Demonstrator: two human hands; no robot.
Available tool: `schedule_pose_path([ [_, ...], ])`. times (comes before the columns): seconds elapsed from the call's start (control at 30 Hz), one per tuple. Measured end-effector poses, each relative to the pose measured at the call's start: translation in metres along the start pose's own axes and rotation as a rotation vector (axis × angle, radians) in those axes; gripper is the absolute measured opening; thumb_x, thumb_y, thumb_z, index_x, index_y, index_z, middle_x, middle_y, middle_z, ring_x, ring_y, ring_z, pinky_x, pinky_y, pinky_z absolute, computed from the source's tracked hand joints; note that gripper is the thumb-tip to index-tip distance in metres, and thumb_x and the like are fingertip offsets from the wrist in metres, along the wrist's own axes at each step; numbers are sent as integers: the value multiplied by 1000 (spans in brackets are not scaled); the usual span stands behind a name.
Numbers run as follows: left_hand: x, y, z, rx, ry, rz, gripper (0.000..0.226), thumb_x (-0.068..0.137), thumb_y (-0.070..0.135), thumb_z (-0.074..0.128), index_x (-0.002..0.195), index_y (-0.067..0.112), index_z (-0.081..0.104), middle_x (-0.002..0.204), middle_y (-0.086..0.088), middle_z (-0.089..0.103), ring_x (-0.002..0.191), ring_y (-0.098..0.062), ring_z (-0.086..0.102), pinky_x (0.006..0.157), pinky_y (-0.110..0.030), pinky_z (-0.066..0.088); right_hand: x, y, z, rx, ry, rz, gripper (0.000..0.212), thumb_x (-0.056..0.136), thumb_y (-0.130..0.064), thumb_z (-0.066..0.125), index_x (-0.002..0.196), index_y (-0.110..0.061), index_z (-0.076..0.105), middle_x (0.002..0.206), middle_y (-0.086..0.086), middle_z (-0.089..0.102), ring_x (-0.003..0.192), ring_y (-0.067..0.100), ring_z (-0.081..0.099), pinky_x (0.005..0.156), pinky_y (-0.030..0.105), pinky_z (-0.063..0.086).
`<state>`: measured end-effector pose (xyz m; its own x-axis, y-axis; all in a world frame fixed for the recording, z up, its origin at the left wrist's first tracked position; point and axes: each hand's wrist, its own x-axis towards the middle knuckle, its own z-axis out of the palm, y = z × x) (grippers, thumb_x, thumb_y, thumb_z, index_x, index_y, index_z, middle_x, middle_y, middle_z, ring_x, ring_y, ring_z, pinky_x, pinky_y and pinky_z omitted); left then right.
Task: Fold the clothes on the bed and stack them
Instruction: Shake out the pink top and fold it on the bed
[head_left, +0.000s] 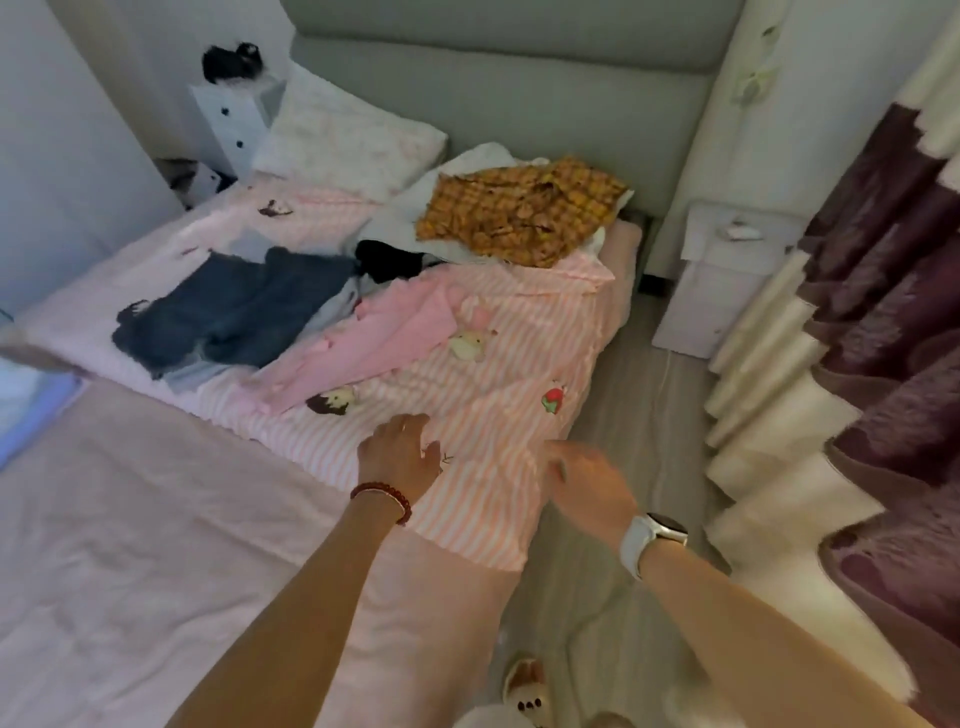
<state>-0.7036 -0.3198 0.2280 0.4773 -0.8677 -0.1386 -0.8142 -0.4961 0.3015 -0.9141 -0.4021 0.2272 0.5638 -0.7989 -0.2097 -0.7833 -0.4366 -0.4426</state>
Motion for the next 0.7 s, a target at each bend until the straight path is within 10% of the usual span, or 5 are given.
schedule_pose_path([
  [0.7, 326, -160, 51, -129, -152, -644, 51, 94, 30, 45, 142, 21, 30, 150, -5, 26, 133, -27, 29, 104, -43, 36, 504, -76, 67, -409, -286, -487, 49, 96, -26, 37, 144, -20, 25, 150, 1, 25, 135, 22, 24, 105, 36, 29],
])
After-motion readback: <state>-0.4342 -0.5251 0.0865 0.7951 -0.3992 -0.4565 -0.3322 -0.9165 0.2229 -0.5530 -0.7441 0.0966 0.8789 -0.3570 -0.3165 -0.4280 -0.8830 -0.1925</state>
